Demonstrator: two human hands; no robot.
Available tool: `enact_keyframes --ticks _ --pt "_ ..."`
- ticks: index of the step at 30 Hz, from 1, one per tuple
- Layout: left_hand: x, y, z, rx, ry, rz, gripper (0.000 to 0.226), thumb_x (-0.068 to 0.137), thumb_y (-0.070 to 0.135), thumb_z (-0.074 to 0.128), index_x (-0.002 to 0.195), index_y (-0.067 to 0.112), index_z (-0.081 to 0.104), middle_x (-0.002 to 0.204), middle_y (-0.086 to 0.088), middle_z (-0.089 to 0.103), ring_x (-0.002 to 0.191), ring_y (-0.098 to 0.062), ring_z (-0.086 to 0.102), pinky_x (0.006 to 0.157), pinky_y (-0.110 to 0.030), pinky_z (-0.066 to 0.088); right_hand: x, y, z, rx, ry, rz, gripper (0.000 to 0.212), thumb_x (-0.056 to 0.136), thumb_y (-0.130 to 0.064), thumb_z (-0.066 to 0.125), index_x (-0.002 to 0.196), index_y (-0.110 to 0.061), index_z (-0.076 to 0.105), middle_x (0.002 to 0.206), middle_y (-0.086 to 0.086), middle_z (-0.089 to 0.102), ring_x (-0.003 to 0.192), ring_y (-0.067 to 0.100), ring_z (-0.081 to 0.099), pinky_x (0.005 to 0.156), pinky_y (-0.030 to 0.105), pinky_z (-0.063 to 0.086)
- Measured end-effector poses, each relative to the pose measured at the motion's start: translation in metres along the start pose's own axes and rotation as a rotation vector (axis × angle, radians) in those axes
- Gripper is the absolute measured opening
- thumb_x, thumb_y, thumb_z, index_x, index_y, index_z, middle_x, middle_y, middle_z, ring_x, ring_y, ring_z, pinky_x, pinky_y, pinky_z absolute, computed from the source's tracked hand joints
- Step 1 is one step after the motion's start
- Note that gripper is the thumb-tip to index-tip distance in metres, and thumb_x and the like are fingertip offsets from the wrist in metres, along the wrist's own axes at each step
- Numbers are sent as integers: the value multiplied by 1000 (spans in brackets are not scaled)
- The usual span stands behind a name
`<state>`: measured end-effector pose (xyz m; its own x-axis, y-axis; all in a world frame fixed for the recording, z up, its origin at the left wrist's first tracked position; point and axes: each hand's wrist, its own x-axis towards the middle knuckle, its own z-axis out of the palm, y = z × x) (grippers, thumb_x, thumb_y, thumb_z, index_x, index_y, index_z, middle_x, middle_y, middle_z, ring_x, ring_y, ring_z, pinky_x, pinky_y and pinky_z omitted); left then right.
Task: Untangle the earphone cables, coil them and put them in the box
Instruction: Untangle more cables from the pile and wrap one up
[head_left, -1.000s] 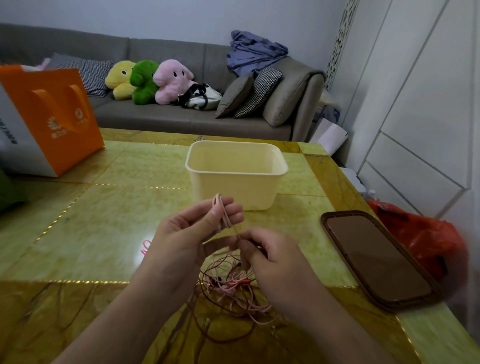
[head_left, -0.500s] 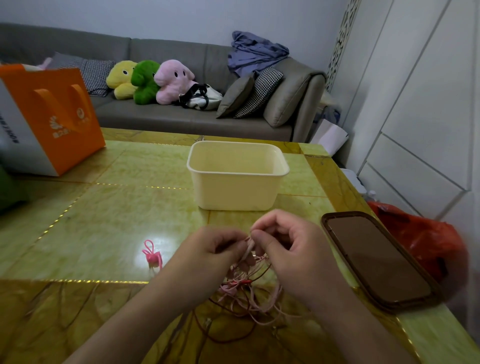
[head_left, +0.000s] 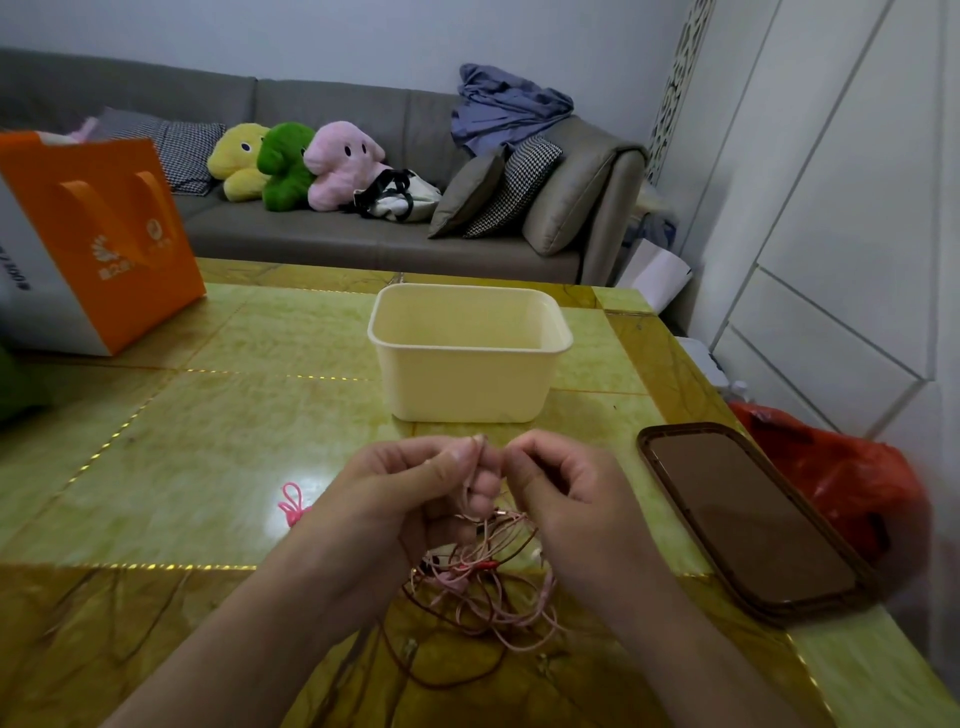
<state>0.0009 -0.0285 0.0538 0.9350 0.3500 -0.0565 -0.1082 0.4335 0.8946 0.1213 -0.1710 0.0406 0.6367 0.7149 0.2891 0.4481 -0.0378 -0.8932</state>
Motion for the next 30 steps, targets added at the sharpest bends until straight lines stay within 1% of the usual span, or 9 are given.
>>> enact_keyframes --ticks 3,6,10,15,18,20,22,25,30 --pt "1 2 1 -88 121 63 22 86 20 69 92 2 80 82 -13 74 67 -14 72 52 -21 56 -4 2 9 -23 -76 21 21 108 -27 61 93 -22 75 60 -11 51 56 5 44 50 39 40" --pt "3 1 0 -115 206 116 22 87 19 69 95 2 80 88 -14 77 71 -14 75 52 -21 58 -7 0 15 -50 -136 5 16 108 -24 61 101 -24 75 61 -10 53 55 7 44 50 43 45" --pt "3 1 0 -98 297 170 28 83 21 71 103 2 78 99 -15 80 86 -17 79 53 -22 57 -7 -1 17 -137 -186 -19 17 105 -24 66 88 -21 70 58 -8 54 51 5 46 50 32 38" --pt "4 -3 -3 360 369 277 11 92 21 77 94 13 84 91 -10 81 92 -23 80 65 -35 61 -8 -2 18 -191 -200 -92 22 102 -20 68 80 -19 64 61 -4 58 56 11 51 53 27 37" --pt "5 -9 -8 702 275 328 13 97 25 74 89 19 83 79 -5 78 77 -18 74 69 -41 62 -9 -3 13 -188 -159 -110 22 101 -19 68 79 -20 65 62 -2 58 56 14 51 52 34 40" --pt "7 -10 -10 823 189 292 16 101 26 70 92 22 81 78 -4 76 75 -23 72 70 -50 62 -8 -4 9 -169 -121 -103 20 100 -18 71 80 -20 70 64 -7 63 58 9 56 54 27 42" --pt "7 -11 -13 842 106 232 18 104 25 65 93 21 79 78 -5 74 76 -29 70 69 -55 59 -7 -5 5 -161 -82 -111 17 98 -18 74 81 -20 73 70 -11 69 66 9 65 58 25 48" --pt "6 -12 -13 853 5 149 23 102 32 58 93 17 73 79 -9 69 72 -31 66 66 -59 58 -5 -4 1 -151 -36 -123 17 96 -24 78 81 -21 71 73 -2 71 68 20 69 60 46 55" --pt "4 -10 -6 624 -87 47 27 95 25 57 96 1 69 78 -10 58 72 -25 59 63 -44 55 -2 -3 -2 -127 -33 -117 16 94 -23 79 82 -21 69 73 0 70 70 24 68 63 51 54"
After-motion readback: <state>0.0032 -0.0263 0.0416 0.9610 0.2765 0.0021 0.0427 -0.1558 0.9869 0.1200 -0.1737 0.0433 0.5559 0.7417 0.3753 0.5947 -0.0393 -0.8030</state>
